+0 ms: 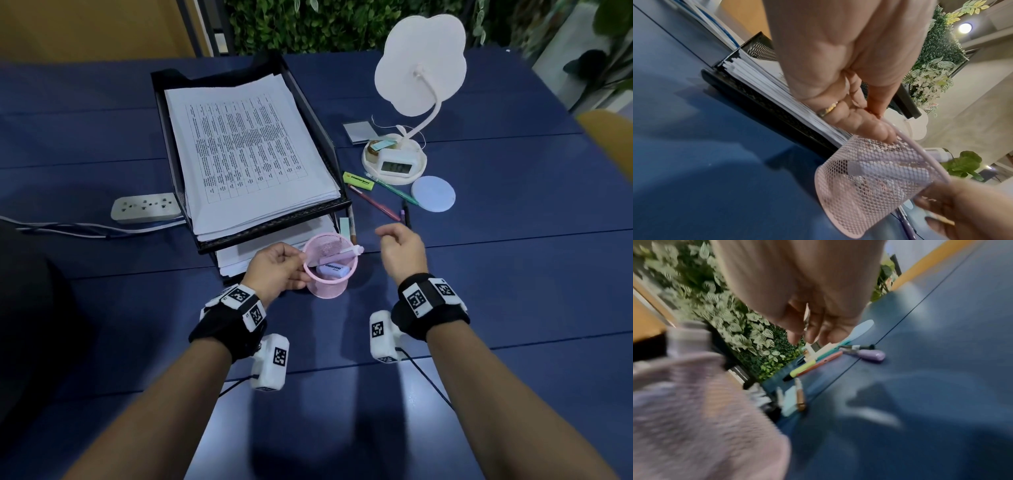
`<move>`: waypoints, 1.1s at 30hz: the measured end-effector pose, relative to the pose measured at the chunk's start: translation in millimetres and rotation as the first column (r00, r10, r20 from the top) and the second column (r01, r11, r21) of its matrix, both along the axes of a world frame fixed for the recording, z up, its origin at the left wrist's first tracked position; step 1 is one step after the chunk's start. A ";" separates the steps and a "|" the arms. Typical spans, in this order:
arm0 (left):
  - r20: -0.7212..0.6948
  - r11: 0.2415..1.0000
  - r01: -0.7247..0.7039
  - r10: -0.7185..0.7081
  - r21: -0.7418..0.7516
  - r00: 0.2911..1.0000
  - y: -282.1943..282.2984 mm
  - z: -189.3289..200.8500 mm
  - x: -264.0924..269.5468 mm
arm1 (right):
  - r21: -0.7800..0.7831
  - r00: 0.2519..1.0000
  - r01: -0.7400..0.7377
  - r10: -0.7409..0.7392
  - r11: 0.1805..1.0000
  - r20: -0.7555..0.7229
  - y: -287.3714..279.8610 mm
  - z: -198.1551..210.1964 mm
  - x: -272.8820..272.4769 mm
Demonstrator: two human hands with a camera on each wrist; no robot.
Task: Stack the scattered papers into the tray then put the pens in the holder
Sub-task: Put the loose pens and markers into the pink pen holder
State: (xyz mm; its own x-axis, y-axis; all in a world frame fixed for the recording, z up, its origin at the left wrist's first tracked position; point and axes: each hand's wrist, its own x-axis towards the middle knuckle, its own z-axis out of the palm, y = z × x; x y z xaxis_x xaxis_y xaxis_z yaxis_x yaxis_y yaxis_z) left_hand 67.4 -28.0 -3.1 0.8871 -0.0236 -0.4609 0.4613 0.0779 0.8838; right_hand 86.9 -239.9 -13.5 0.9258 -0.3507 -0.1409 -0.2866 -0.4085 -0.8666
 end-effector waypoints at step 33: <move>0.006 1.000 -0.018 0.017 0.026 1.000 14.9 5.5 -22.1 | 0.490 0.999 0.021 -0.030 0.871 0.011 3.5 35.1 -20.3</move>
State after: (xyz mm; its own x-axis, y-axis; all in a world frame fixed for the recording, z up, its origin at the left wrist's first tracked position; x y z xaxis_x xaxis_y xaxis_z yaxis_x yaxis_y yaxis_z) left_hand 45.3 -13.1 2.4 0.8899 0.0038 -0.4561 0.4550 0.0631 0.8883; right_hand 66.6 -236.4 21.6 0.9215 -0.2643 -0.2846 -0.2740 0.0770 -0.9586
